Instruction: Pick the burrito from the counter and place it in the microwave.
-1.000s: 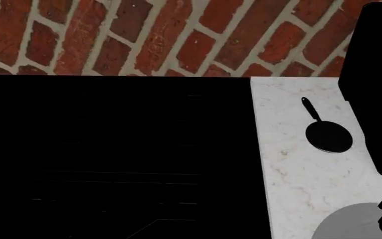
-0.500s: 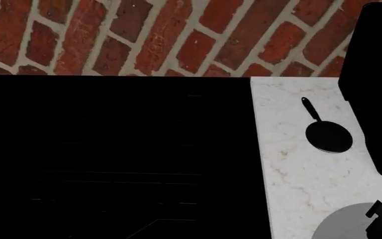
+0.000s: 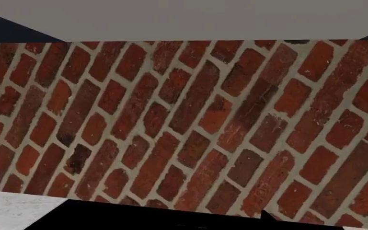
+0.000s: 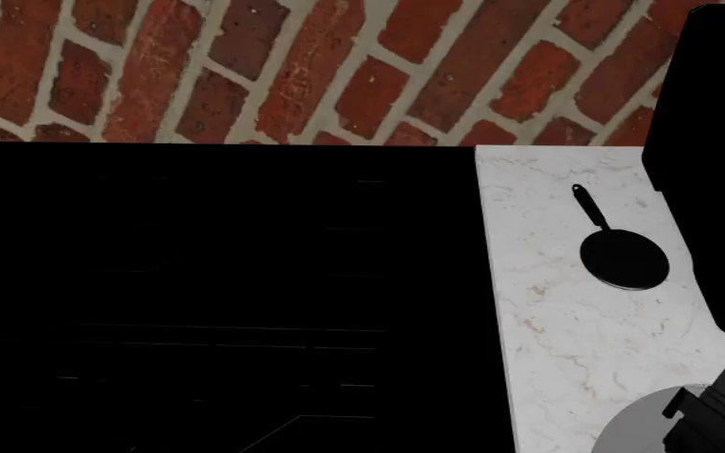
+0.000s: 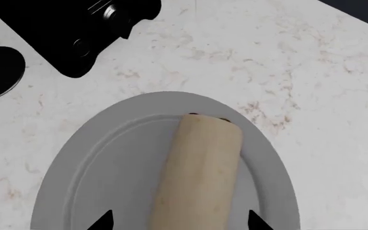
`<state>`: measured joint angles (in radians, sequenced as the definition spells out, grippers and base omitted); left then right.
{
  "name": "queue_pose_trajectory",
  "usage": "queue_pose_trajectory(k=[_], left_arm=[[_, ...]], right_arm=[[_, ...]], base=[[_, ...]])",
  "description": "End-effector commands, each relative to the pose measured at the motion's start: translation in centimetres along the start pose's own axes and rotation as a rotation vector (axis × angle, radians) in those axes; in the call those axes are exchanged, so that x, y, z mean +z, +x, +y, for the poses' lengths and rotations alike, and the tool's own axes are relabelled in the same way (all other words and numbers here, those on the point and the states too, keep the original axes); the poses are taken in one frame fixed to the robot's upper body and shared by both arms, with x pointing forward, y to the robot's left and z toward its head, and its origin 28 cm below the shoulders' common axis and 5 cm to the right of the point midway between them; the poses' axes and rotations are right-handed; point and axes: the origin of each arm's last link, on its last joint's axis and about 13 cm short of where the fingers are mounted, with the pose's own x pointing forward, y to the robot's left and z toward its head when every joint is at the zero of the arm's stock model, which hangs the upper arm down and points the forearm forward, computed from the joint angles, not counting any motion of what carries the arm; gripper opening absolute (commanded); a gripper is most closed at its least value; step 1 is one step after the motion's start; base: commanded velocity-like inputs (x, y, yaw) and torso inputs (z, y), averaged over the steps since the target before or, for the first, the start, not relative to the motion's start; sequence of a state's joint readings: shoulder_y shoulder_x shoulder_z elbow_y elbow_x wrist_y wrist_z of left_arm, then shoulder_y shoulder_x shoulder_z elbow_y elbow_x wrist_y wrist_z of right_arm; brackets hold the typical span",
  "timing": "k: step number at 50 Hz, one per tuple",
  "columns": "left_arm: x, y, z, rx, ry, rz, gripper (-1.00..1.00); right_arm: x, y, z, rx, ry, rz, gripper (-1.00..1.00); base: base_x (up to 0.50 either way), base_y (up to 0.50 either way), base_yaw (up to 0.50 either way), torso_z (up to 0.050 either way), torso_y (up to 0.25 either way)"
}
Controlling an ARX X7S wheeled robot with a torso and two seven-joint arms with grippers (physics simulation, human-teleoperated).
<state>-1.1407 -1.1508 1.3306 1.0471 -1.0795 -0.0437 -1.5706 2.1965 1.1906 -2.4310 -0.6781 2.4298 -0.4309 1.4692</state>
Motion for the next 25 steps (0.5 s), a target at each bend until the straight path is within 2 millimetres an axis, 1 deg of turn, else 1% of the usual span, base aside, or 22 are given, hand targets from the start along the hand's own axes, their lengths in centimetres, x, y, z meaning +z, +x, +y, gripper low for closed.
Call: queue_pose_trajectory(k=[1,12,25], left_arm=[[0.1,0.0,0.1,0.000,0.001,-0.002,1.00],[0.0,0.0,0.0,0.000,-0.001,-0.001,1.00],[-0.2,-0.1,0.0,0.000,-0.001,0.004,1.00]], right_arm=[[-0.2,1.0,0.3,-0.005,0.000,0.034,1.00],[-0.5,2.0,0.4,-0.016,0.008,0.051,1.00],[-0.8,2.7,0.2,-0.041,0.007,0.049,1.00]], base=[[0.00,0.00,0.00,0.000,0.000],[0.00,0.00,0.00,0.000,0.000],[0.00,0.00,0.00,0.000,0.000]])
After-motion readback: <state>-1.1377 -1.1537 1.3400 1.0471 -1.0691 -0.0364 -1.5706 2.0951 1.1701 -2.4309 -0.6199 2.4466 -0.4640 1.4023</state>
